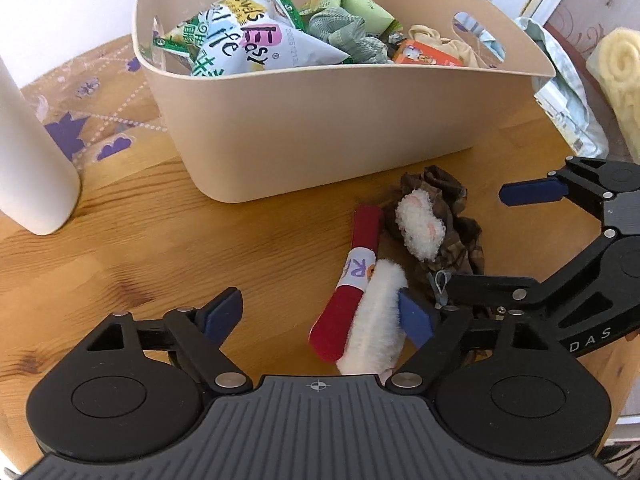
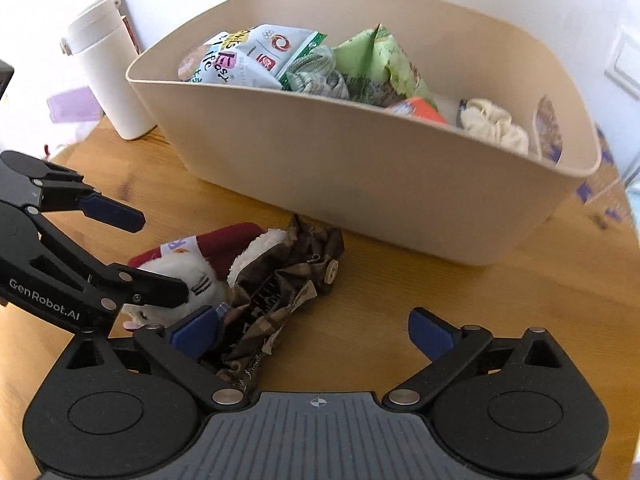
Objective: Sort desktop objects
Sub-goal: 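Move both tools back to the Hello Kitty plush and brown plaid scrunchie, then grasp the Hello Kitty plush with the left tool while the right tool grasps the brown scrunchie, then lift both items over the basket and open both tools to release them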
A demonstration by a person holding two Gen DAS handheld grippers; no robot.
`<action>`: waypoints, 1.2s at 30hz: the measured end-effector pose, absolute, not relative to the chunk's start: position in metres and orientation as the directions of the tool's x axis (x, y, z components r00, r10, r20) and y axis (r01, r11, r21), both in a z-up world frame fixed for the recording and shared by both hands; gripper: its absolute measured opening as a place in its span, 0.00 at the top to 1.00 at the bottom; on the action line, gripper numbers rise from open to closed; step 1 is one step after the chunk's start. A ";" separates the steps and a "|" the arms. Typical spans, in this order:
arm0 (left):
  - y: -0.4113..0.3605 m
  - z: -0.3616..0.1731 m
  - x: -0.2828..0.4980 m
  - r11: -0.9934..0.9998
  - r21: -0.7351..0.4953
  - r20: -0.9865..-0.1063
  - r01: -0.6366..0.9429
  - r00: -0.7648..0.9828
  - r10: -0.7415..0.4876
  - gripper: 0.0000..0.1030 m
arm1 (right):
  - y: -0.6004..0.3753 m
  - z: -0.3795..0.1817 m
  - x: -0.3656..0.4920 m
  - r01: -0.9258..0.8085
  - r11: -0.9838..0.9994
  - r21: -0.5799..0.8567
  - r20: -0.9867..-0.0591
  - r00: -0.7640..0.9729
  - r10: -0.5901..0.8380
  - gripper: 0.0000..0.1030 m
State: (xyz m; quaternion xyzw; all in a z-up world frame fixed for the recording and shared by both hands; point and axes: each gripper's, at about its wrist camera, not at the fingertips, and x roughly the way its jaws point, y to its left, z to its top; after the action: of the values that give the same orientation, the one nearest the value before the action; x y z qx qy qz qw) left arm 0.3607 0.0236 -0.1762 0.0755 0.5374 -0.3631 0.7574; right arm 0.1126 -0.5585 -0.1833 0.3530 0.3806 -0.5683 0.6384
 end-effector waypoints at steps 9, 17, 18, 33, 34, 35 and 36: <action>0.010 -0.185 0.364 0.737 -0.270 -0.880 0.620 0.152 -0.451 0.17 | -0.559 -0.176 0.107 0.991 0.128 -0.043 -0.890 0.020 -0.456 0.01; 0.014 -0.188 0.378 0.774 -0.300 -0.866 0.558 0.181 -0.466 0.17 | -0.570 -0.195 0.115 0.995 0.097 0.039 -0.906 0.076 -0.417 0.07; 0.014 -0.188 0.380 0.777 -0.300 -0.864 0.553 0.188 -0.467 0.17 | -0.571 -0.197 0.116 0.995 0.090 0.043 -0.907 0.077 -0.414 0.10; 0.001 -0.185 0.374 0.745 -0.197 -0.860 0.638 0.252 -0.443 0.55 | -0.559 -0.196 0.105 0.997 0.064 0.037 -0.907 0.060 -0.416 0.73; 0.002 -0.185 0.371 0.748 -0.191 -0.862 0.635 0.255 -0.437 0.55 | -0.556 -0.195 0.103 0.997 0.067 0.038 -0.907 0.063 -0.417 0.73; 0.006 -0.185 0.367 0.753 -0.188 -0.864 0.631 0.258 -0.432 0.55 | -0.551 -0.191 0.106 0.997 0.069 0.040 -0.906 0.065 -0.419 0.73; 0.008 -0.184 0.365 0.758 -0.187 -0.865 0.625 0.261 -0.429 0.55 | -0.546 -0.188 0.105 0.996 0.072 0.043 -0.904 0.070 -0.421 0.73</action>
State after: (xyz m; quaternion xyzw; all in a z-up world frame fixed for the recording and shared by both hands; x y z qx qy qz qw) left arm 0.3650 0.0083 -0.1838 0.0970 0.5078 -0.3344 0.7880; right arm 0.1045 -0.5464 -0.1883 0.3783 0.3800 -0.5663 0.6259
